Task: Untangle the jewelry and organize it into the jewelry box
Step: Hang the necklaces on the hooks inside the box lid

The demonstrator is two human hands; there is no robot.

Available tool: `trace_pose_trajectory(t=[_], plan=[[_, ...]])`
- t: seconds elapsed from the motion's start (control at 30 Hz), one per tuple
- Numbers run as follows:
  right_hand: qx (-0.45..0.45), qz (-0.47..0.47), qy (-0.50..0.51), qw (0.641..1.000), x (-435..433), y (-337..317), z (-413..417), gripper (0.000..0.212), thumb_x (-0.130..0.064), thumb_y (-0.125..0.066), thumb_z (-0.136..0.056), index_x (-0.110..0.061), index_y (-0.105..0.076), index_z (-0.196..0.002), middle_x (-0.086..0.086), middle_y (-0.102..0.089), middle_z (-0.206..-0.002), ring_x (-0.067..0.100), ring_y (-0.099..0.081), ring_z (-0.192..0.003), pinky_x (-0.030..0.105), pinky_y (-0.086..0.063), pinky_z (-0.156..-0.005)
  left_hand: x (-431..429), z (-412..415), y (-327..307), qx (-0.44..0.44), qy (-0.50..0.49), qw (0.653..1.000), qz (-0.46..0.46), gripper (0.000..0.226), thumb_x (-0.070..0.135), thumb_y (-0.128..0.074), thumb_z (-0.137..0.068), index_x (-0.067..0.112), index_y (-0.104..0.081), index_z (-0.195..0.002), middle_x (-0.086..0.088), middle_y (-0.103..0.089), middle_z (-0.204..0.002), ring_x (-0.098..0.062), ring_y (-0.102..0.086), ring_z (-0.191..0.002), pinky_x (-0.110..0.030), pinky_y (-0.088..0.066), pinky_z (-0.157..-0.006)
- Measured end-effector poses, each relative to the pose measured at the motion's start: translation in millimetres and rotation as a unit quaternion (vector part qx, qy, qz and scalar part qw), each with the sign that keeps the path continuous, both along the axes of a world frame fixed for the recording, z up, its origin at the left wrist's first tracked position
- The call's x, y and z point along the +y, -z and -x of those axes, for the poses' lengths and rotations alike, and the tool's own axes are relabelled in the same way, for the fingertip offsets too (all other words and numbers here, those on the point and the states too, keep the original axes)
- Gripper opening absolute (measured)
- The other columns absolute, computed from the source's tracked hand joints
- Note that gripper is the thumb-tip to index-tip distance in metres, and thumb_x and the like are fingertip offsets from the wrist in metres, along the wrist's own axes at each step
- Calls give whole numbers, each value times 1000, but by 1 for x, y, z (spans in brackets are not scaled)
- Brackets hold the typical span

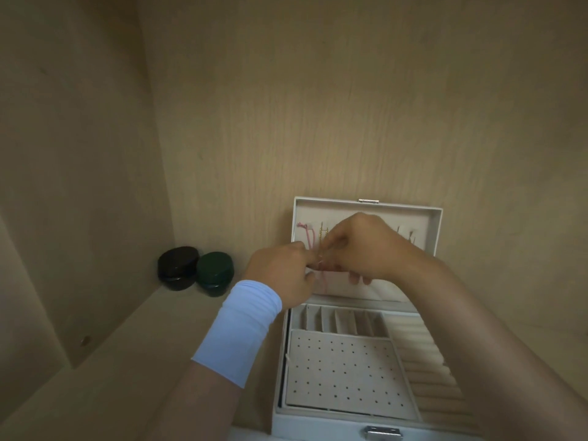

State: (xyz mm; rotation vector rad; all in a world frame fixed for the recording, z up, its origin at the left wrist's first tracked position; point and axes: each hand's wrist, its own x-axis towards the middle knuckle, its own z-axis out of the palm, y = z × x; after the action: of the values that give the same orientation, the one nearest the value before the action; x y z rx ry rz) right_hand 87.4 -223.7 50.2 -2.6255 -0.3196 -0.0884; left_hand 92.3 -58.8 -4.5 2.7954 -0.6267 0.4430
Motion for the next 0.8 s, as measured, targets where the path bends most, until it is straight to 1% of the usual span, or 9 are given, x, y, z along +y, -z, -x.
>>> trace_pose_trajectory(t=[0.07, 0.13, 0.17, 0.23, 0.37, 0.53, 0.6, 0.7, 0.8], plan=[[-82, 13, 19, 996, -7, 4, 8, 26, -8, -60, -88, -24, -78, -97, -6, -75, -93, 8, -68, -63, 13, -48, -52, -3, 0, -1, 7, -5, 1000, -6, 32, 28, -46, -94, 35, -63, -120, 7, -57, -116, -18, -58, -98, -26, -37, -69], [-114, 54, -10, 992, -6, 20, 17, 20, -22, -64, -88, -30, -78, -98, -10, -75, -97, 8, -68, -85, 21, -53, -73, -5, -1, -1, 15, -10, 1000, -12, 34, 26, -46, -94, 34, -62, -123, 5, -56, -118, -20, -59, -100, -27, -38, -70], [-118, 76, -23, 990, -3, 30, 19, 17, -31, -65, -88, -33, -77, -101, -10, -73, -97, 11, -67, -89, 29, -55, -76, -6, -1, -2, 18, -12, 1000, -15, 34, 27, -45, -95, 33, -61, -124, 4, -56, -119, -21, -59, -101, -27, -38, -71], [-140, 124, -17, 982, 4, 48, 18, 19, -34, -62, -91, -34, -74, -106, -6, -69, -97, 17, -65, -90, 34, -55, -75, -5, 0, -3, 25, -12, 999, -22, 37, 26, -44, -96, 31, -58, -130, 3, -55, -124, -22, -59, -105, -27, -40, -74], [-157, 136, 7, 978, 12, 55, 3, 28, -26, -49, -98, -32, -72, -114, 0, -70, -104, 23, -65, -94, 31, -51, -74, 0, 5, -5, 25, -4, 999, -32, 43, 17, -43, -96, 31, -54, -136, 1, -57, -132, -22, -58, -112, -28, -48, -84], [-134, 211, 4, 968, 22, 49, -10, 31, -29, -45, -100, -31, -68, -120, 3, -69, -108, 25, -66, -95, 31, -46, -72, 14, 18, -14, -107, 10, 994, 35, 30, 20, -47, -97, 26, -65, -120, 4, -65, -118, -18, -60, -104, -28, -48, -82], [-105, 180, -2, 978, 20, 45, -14, 27, -31, -50, -98, -31, -72, -114, 3, -71, -105, 24, -67, -93, 30, -50, -74, 22, 19, -7, -137, 29, 989, 40, 28, 16, -52, -93, 23, -68, -114, 5, -66, -111, -18, -56, -104, -28, -43, -88], [-87, 54, 22, 995, 6, 37, -14, 18, -33, -64, -90, -23, -79, -92, -1, -76, -90, 17, -69, -85, 34, -58, -79, 23, 20, 11, -145, 42, 988, -13, 30, 20, -51, -88, 23, -68, -113, 8, -63, -114, -17, -51, -109, -32, -30, -99], [-131, -26, 60, 989, -5, 35, -3, 12, -20, -67, -89, -21, -79, -84, -5, -74, -85, 13, -68, -81, 32, -57, -77, 15, 21, 20, -148, 33, 986, -73, 40, 29, -45, -89, 23, -61, -125, 8, -59, -125, -16, -49, -110, -33, -31, -94]])
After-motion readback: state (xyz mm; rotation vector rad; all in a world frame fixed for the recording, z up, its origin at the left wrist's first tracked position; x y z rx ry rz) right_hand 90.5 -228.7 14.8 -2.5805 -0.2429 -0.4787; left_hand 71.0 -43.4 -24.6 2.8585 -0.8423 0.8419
